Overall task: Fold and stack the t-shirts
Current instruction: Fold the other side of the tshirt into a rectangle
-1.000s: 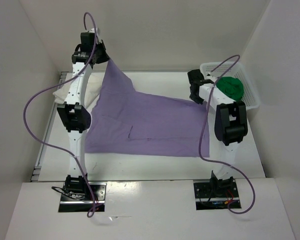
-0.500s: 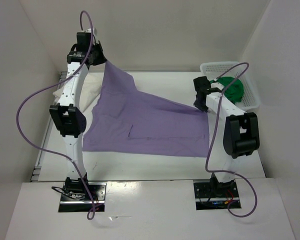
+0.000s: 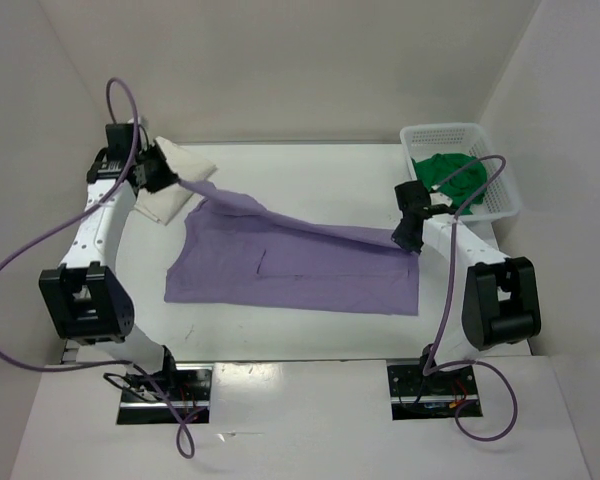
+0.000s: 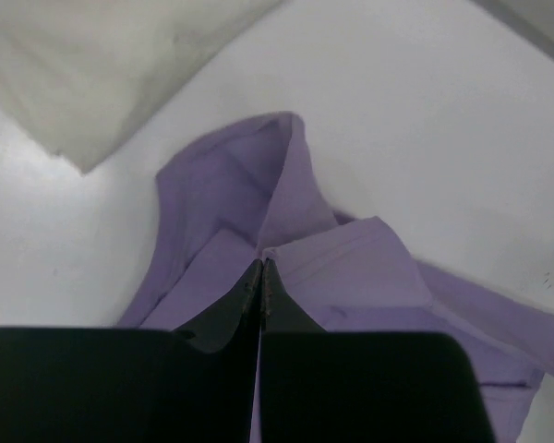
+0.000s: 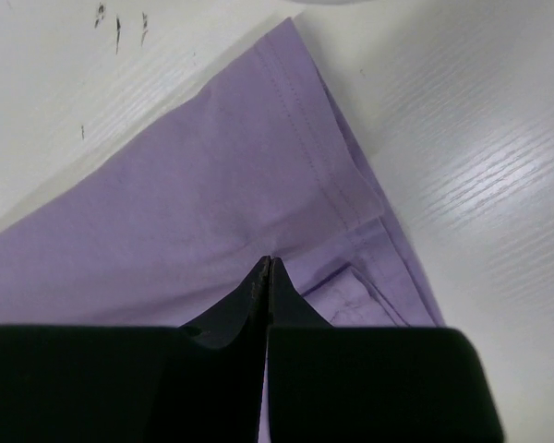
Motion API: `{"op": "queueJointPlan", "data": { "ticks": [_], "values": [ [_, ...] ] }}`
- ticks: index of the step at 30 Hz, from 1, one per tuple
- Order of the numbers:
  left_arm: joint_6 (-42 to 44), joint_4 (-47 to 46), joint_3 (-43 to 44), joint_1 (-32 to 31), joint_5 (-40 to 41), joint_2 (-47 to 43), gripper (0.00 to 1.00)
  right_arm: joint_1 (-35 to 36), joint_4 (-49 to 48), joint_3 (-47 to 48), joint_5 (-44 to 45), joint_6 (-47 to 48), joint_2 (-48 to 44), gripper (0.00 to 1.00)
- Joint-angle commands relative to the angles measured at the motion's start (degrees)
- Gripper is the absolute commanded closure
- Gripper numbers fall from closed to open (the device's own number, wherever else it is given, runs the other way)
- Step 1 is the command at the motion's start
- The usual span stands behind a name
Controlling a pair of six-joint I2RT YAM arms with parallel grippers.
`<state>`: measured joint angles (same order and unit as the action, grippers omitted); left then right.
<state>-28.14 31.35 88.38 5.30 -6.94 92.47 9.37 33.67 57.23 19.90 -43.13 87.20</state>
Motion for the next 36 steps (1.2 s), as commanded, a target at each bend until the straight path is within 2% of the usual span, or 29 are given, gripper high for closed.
{"op": "queueJointPlan", "data": {
  "ticks": [1, 4, 11, 23, 25, 27, 29, 30, 31, 33, 36],
  "values": [
    [-2.97, -3.66, -8.29, 1.73, -3.08, -7.2, 1.0, -1.01, -2.56, 0.59, -0.65, 1.91, -0.02, 1.0],
    [-3.49, -2.35, -13.31, 1.73, -1.94, -12.73, 1.0, -1.02, -2.56, 2.53, -0.65, 3.23, 1.65, 1.0],
    [-2.98, 3.53, -21.4, 1.73, -0.62, -19.42, 1.0, -1.02, -2.56, 4.56, -0.65, 5.08, 2.71, 1.0],
    [-0.07, 11.88, -30.46, 1.73, -1.23, -22.59, 1.0, -1.02, -0.8, -1.06, -2.32, 4.56, 2.02, 1.0],
    [-0.07, 12.42, -31.07, 1.73, -1.23, -23.38, 0.98, -1.02, -0.28, -1.07, -2.32, 4.55, 1.48, 0.96],
    [-0.07, 14.17, -28.19, 1.73, -0.36, -23.91, 0.97, -1.02, 0.25, -1.07, -1.8, 4.55, -0.53, 0.96],
    [-0.68, 16.28, -25.2, 1.73, 0.17, -23.39, 0.96, -1.02, 1.48, -0.37, -1.8, 5.17, -2.02, 0.91],
    [-0.69, 16.28, -22.84, 1.73, 0.17, -23.38, 0.96, -1.02, 1.49, 0.59, -2.93, 5.17, -3.6, 0.88],
    [-0.69, 16.28, -21.86, 1.73, -0.44, -22.86, 0.92, -1.02, 2.09, 1.38, -3.63, 5.86, -4.4, 0.77],
    [-1.21, 16.81, -20.27, 1.73, -0.97, -22.33, 0.85, -1.02, 2.72, 2.26, -6.0, 6.39, -6.06, 0.7],
    [-1.21, 16.81, -18.33, 0.95, -0.97, -22.33, 0.82, -0.15, 2.72, 3.49, -9.34, 6.4, -6.87, 0.68]
  ]
}}
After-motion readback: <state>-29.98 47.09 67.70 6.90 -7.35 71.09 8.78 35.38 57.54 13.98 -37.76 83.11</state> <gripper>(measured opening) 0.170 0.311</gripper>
